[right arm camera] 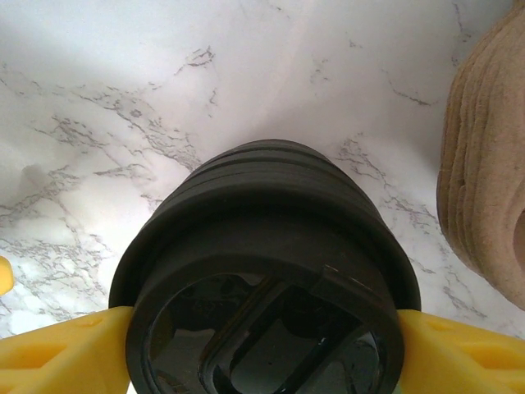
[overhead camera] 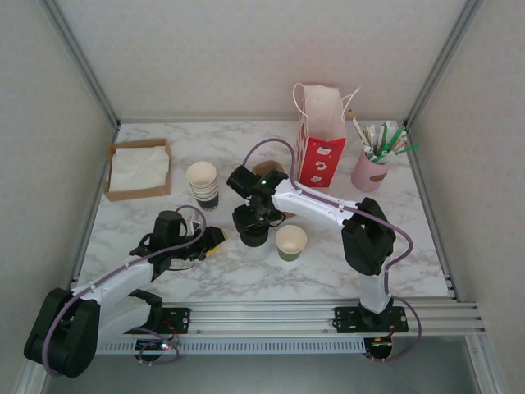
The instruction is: Pack the takeout coffee
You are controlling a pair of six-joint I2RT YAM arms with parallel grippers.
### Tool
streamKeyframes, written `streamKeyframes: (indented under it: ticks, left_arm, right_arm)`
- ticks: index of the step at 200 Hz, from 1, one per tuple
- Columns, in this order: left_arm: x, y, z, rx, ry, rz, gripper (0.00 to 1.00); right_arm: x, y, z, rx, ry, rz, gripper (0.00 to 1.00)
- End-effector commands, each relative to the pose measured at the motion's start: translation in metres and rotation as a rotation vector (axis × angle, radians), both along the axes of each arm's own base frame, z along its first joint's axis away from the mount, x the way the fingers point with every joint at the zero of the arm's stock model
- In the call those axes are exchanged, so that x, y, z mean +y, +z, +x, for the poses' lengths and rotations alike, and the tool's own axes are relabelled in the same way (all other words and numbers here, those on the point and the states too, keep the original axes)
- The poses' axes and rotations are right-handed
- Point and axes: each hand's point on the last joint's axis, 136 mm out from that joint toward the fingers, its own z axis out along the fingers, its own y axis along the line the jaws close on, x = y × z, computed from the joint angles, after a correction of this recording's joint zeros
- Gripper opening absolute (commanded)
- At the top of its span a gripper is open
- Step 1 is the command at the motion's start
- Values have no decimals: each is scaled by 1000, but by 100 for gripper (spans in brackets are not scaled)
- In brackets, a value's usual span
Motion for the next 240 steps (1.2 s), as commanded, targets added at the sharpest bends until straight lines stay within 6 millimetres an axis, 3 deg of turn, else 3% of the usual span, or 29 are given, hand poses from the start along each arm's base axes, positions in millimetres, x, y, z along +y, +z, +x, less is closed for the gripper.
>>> streamKeyframes:
  ticks: [1, 120, 169, 240]
  left_arm:
    - [1, 1, 2, -24, -6, 3, 55]
    - [-13, 26, 15, -81, 16, -173, 52]
    - [-19, 24, 16, -74, 4, -248, 41]
    - [-24, 19, 15, -64, -27, -262, 43]
  right_arm:
    - [2, 5, 2, -9, 5, -14, 76]
    - [7, 8, -5, 9, 16, 13, 73]
    - [8, 6, -6, 20, 16, 17, 73]
    - [10, 4, -8, 34, 23, 23, 72]
